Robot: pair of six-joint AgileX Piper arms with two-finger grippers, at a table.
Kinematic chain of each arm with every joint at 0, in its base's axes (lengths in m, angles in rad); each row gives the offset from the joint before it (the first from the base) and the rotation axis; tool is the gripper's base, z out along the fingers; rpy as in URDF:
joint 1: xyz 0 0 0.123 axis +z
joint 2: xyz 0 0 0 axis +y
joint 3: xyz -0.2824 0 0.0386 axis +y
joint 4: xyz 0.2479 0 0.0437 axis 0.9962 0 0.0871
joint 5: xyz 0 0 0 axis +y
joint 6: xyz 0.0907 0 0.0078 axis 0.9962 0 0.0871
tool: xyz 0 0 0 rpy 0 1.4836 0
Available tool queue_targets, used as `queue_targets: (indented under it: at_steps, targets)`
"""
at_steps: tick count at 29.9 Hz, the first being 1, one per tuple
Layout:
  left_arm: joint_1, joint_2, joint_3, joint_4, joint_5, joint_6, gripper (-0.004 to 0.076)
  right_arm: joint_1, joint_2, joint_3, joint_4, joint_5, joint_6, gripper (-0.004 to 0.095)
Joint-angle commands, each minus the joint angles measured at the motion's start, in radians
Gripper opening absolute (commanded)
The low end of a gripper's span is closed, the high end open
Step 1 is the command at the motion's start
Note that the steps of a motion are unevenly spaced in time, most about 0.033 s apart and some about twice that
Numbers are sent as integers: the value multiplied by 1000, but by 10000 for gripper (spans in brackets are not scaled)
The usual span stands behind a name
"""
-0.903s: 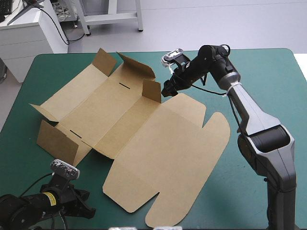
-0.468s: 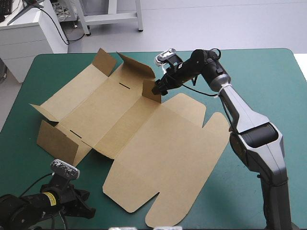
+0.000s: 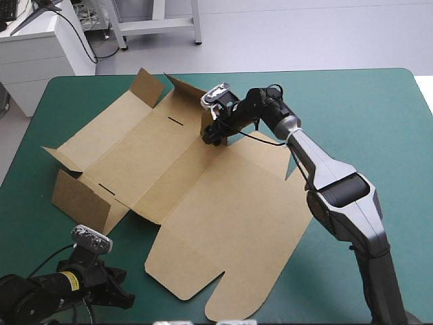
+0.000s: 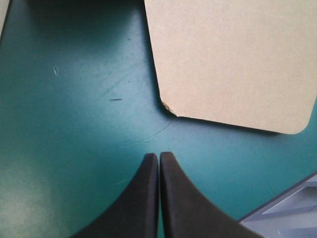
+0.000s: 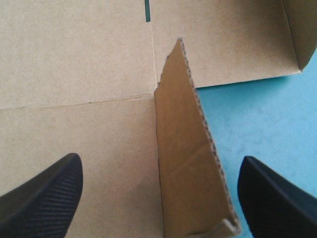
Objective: Fold the box
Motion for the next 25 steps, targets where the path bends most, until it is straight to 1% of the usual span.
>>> queue_targets:
  at_steps: [1, 3, 5, 8, 9, 10, 11, 12, 18, 23, 25]
  targets:
    - [0, 1, -29, -16, -41, 1, -8, -2, -67, -34, 19, -42, -1, 722]
    - [0, 1, -29, -16, -41, 1, -8, -2, -66, -34, 30, -46, -1, 665]
    - [0, 1, -29, -16, -41, 1, -8, -2, -66, -34, 29, -52, 3, 556]
    - [0, 1, -29, -16, -41, 1, -8, -2, -66, -34, 29, -52, 3, 301]
    - [0, 1, -29, -16, -41, 1, -8, -2, -66, -34, 29, -52, 2, 178]
    - [0, 1, -29, -16, -41, 1, -8, -2, -66, -34, 29, -55, -1, 75]
    - [0, 1, -29, -16, -41, 1, -8, -2, -66, -34, 29, -55, -5, 17]
    - [0, 1, -29, -16, -41, 1, -8, -2, -66, -34, 27, -63, -5, -11]
    - [0, 1, -29, -16, -41, 1, -8, -2, -66, -34, 25, -85, -23, -19]
    - [0, 1, -29, -16, -41, 1, -8, -2, -77, -34, 25, -68, -95, -19]
    - [0, 1, -29, -16, -52, -2, -8, -2, -84, -36, 27, -43, -136, -19]
